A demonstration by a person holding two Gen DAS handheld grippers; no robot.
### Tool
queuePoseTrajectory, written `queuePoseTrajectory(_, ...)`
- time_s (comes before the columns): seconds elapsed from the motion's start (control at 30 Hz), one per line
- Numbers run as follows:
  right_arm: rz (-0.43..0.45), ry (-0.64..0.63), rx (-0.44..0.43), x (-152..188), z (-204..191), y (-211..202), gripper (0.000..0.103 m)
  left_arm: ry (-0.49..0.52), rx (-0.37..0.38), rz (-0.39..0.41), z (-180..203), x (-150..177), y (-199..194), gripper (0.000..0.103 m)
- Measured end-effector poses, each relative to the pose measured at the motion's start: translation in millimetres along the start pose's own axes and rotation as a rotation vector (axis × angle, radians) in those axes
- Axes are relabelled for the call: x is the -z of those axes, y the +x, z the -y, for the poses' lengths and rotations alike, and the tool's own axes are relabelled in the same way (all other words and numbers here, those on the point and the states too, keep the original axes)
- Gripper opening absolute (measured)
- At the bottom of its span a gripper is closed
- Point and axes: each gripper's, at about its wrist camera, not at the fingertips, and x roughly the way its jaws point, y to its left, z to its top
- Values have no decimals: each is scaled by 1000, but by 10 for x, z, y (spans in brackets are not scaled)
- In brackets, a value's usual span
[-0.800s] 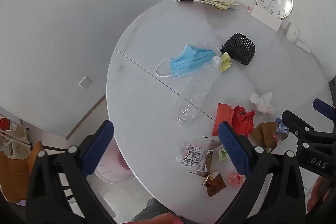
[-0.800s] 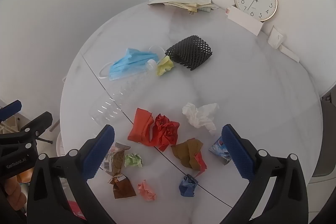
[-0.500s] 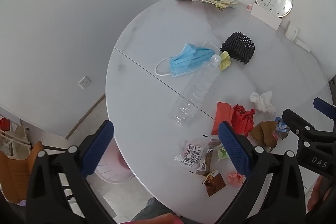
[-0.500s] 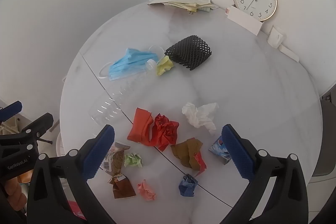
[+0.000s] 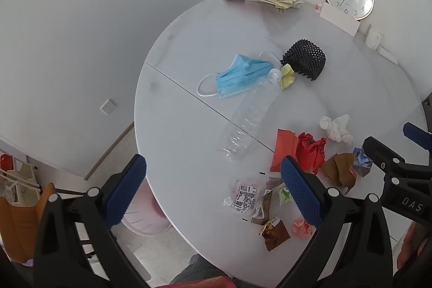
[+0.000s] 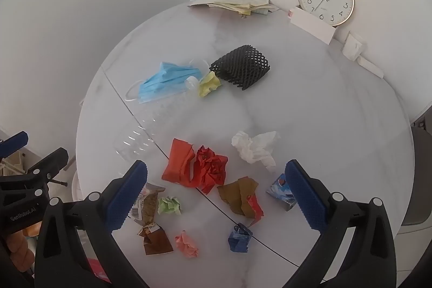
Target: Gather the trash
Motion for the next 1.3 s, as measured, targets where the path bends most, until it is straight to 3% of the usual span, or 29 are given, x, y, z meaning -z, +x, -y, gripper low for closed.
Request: queuePoseTrajectory(1.3, -4, 1, 1, 18, -1, 1, 101, 8, 10, -10, 45, 56, -6, 95)
